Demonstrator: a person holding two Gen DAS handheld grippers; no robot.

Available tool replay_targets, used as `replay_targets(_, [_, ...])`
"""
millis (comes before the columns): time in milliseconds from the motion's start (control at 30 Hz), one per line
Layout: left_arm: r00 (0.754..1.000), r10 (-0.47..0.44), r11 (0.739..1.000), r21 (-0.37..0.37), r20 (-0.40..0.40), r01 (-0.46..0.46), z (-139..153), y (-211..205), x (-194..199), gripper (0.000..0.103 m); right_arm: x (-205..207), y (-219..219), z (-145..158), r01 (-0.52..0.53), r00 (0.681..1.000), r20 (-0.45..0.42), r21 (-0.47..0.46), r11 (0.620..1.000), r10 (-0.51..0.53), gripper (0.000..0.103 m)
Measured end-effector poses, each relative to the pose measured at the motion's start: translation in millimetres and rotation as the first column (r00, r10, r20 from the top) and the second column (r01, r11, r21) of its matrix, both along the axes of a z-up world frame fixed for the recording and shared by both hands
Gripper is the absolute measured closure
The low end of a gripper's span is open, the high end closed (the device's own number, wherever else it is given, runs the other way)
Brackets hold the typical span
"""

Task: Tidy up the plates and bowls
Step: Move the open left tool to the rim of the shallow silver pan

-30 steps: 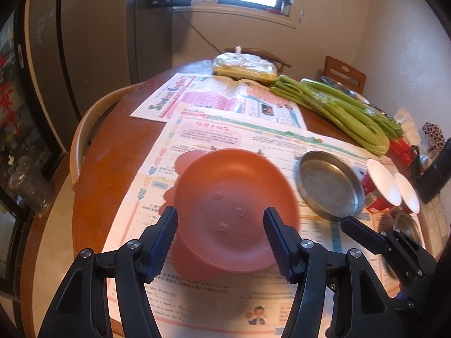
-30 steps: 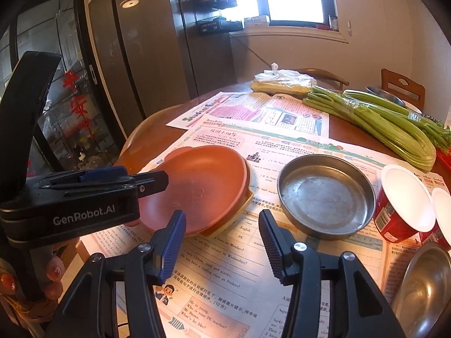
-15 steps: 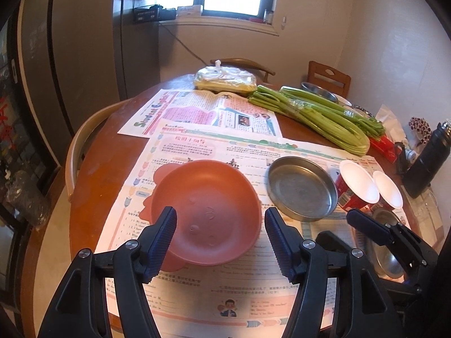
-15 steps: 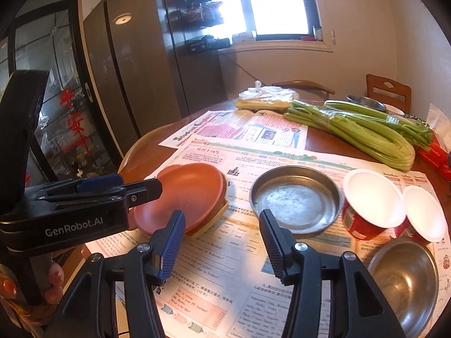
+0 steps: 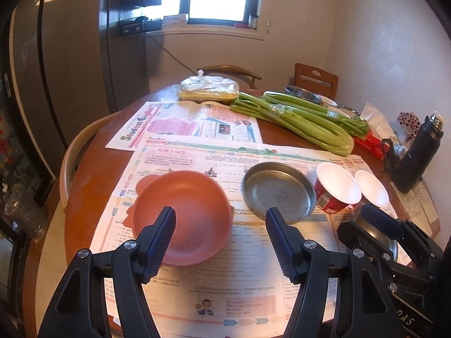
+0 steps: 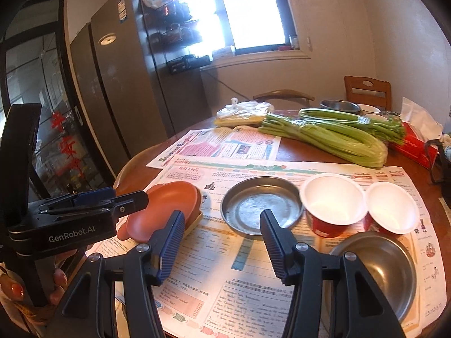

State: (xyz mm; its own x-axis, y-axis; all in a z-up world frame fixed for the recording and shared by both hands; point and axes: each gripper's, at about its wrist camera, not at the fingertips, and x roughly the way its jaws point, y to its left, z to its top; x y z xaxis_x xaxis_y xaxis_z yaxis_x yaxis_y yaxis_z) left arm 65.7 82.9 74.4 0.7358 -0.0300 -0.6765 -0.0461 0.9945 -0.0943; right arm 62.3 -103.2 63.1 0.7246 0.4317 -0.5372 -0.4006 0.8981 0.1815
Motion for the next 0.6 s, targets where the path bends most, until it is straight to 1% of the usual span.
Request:
replay_targets(367, [0.998, -0.069, 0.997, 0.016, -0.004, 0.069, 2.4, -35.8, 7.9, 0.034, -8.4, -34.0, 1.4, 0.059, 0.998, -0.006, 0.039, 0.998, -0.059, 0.045])
replay_targets(600, [0.994, -0.109, 0.994, 0.003, 0.006, 0.109, 1.4, -51.6, 10.4, 0.034, -6.4, -46.1, -3.5, 0.081, 0.996, -0.03, 0.055, 0.995, -0.08, 0.045])
